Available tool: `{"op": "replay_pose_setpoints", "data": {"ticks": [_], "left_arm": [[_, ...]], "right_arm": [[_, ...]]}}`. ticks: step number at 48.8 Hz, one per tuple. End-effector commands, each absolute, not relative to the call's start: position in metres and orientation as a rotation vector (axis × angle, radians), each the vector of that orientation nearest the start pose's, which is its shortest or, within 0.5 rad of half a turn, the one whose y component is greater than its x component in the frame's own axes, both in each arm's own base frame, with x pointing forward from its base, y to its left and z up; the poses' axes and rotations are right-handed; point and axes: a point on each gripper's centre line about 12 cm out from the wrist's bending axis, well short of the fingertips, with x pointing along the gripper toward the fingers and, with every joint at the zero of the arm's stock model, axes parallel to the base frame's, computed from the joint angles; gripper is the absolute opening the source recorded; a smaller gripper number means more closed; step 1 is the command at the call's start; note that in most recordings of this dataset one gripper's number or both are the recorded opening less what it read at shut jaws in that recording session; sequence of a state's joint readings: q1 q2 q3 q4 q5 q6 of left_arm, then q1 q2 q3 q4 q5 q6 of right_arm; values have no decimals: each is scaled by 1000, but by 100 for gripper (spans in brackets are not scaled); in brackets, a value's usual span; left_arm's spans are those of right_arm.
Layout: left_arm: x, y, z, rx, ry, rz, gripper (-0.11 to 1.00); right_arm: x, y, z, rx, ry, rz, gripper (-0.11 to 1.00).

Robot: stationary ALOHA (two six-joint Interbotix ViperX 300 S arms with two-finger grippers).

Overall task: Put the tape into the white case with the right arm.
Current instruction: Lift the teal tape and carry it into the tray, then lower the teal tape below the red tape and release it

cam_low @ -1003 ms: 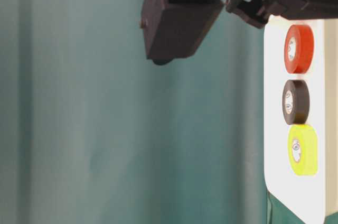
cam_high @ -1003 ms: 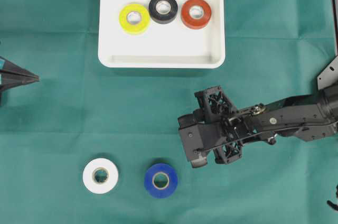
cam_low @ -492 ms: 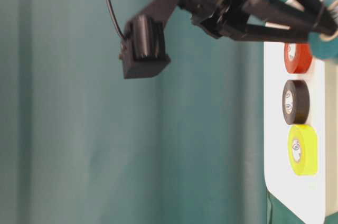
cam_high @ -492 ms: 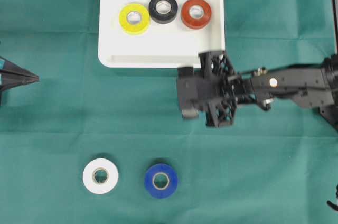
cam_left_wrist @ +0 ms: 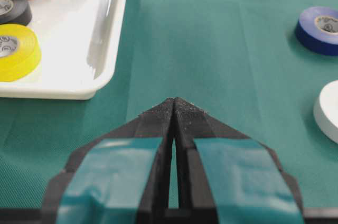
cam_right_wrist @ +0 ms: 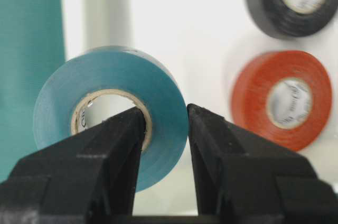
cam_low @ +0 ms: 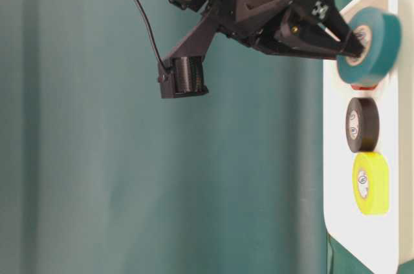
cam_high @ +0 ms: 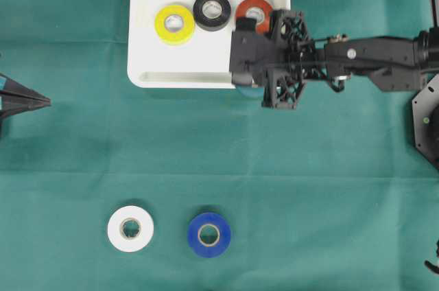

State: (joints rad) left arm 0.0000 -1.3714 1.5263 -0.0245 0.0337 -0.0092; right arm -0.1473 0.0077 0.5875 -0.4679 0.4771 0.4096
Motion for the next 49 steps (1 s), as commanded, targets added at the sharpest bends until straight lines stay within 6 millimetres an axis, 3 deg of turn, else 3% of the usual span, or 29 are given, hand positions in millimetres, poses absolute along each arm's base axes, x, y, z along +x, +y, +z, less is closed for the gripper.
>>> {"op": "replay_pose_setpoints", "data": {"ticks": [1, 29, 34, 43, 45, 49], "left_arm": [[132, 0, 180, -34, 181, 4, 0], [132, 0, 180, -34, 181, 4, 0], [132, 0, 181, -34, 178, 4, 0], [132, 0, 181, -34, 179, 4, 0], [132, 0, 181, -34, 179, 4, 0], [132, 0, 180, -34, 181, 4, 0]], "right_arm": [[366, -86, 178, -34, 975, -336, 0], [352, -105, 168, -17, 1016, -382, 1], [352, -104, 168, -18, 1019, -382, 19], [351, -104, 167, -17, 1023, -382, 74], [351, -104, 168, -19, 1021, -382, 77], [351, -104, 167, -19, 1025, -381, 73]]}}
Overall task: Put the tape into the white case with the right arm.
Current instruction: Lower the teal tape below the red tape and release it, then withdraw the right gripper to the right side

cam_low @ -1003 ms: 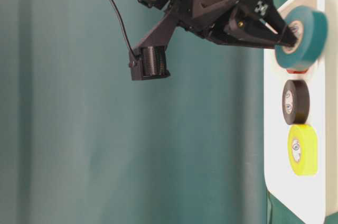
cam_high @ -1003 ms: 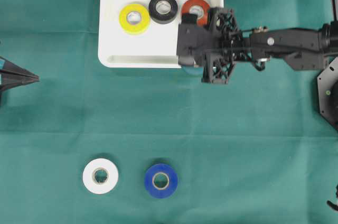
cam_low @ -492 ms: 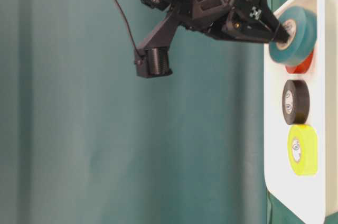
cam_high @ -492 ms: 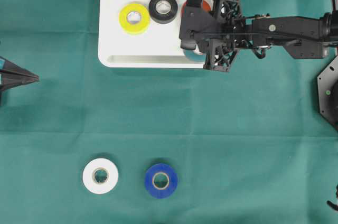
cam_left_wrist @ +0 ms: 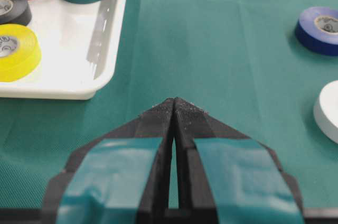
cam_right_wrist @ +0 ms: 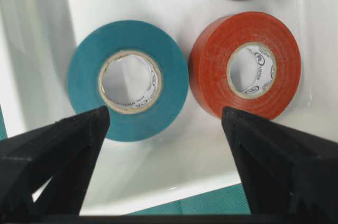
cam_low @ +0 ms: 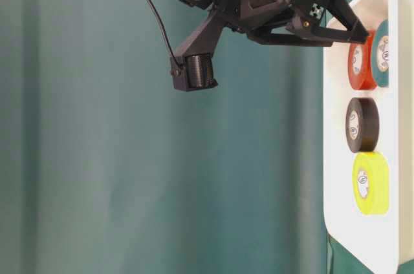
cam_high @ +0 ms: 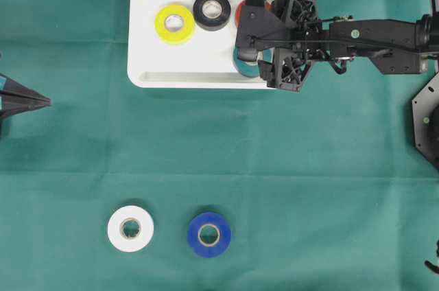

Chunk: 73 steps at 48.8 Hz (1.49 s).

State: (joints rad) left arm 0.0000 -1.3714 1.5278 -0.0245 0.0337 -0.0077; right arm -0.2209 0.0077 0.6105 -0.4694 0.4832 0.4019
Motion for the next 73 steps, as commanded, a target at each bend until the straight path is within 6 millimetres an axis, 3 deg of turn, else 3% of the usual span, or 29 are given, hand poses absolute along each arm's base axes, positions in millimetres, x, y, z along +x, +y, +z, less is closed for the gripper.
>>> {"op": "replay_pose_setpoints", "data": {"ticks": [1, 12, 36, 46, 60, 73], "left_arm": [[132, 0, 181, -34, 179, 4, 0], [132, 0, 181, -35, 179, 4, 0], [132, 0, 180, -34, 181, 4, 0], [132, 0, 181, -34, 179, 4, 0], [132, 0, 181, -32, 179, 4, 0], [132, 0, 181, -34, 179, 4, 0]], "right_arm": [[351, -104, 167, -19, 1025, -381, 73], [339, -101, 167, -15, 1031, -385, 73], [262, -78, 169, 7, 926, -341, 73], [244, -68, 170, 23, 824, -302, 72], [240, -59, 164, 82, 800, -292, 72], [247, -20, 165, 25, 792, -139, 72]]}}
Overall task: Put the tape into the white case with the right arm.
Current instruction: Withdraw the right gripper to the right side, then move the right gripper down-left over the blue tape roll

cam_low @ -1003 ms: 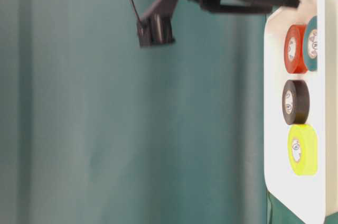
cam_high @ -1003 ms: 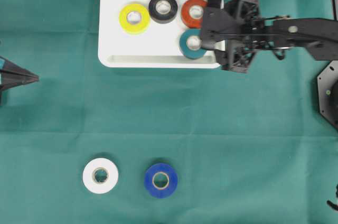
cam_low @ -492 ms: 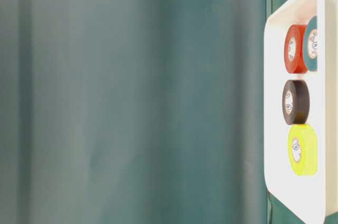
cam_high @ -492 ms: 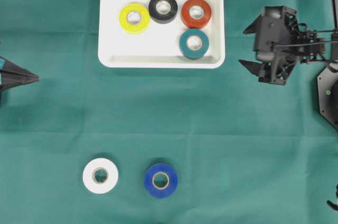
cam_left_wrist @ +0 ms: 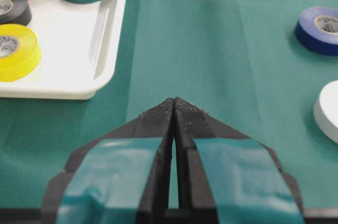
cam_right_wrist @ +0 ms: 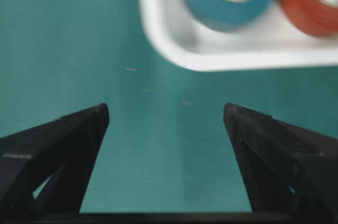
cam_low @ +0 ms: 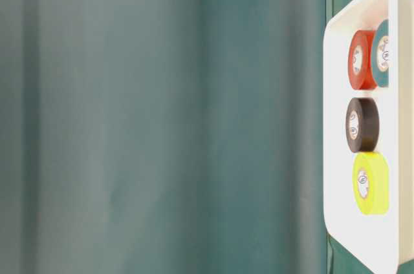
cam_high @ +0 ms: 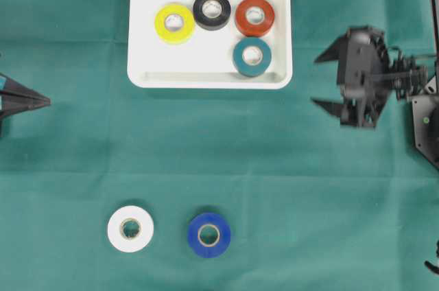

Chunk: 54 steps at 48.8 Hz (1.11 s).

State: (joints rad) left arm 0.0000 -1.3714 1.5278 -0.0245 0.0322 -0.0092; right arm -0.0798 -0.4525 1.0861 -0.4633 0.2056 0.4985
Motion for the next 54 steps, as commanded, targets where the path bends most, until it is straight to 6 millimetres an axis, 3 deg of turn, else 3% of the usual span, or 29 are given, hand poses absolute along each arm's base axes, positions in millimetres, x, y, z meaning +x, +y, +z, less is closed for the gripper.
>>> {"op": "replay_pose_setpoints", "data": {"ticks": [1, 15, 33, 44, 54], "left_arm": [[132, 0, 181, -34, 179, 4, 0], [132, 0, 181, -34, 179, 4, 0], [132, 0, 181, -34, 179, 4, 0], [132, 0, 181, -34, 179, 4, 0], [132, 0, 181, -34, 179, 4, 0]], "right_arm": [[247, -17, 165, 19, 790, -125, 72], [246, 21, 164, -39, 792, 18, 71], [249, 29, 164, -31, 749, 65, 71], [265, 44, 163, -36, 730, 127, 71], [295, 66, 162, -58, 743, 176, 71]]}}
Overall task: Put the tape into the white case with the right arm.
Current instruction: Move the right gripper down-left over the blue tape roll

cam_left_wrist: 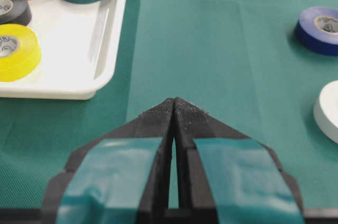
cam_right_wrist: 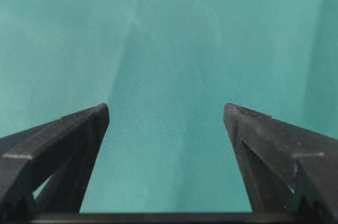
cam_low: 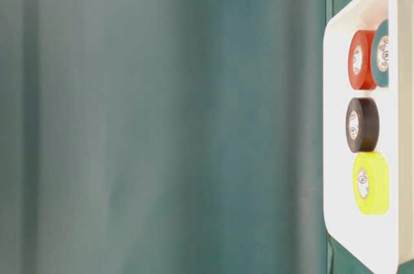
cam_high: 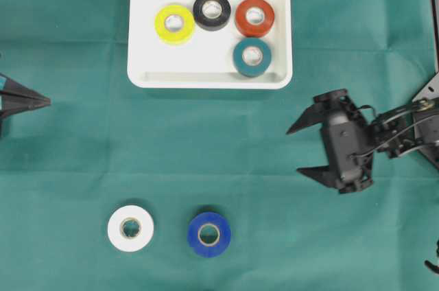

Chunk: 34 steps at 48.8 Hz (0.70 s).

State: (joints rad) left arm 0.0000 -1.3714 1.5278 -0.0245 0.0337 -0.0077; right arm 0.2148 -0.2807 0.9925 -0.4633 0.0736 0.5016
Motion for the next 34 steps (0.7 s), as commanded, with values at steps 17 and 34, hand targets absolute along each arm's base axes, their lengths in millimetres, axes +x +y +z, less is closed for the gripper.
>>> {"op": "replay_pose_setpoints", "data": {"ticks": [17, 34], "left_arm": [[132, 0, 180, -34, 181, 4, 0], [132, 0, 181, -34, 179, 4, 0]], "right_arm": [[353, 97, 147, -81, 777, 218, 71], [396, 128, 147, -97, 744, 262, 71]]}}
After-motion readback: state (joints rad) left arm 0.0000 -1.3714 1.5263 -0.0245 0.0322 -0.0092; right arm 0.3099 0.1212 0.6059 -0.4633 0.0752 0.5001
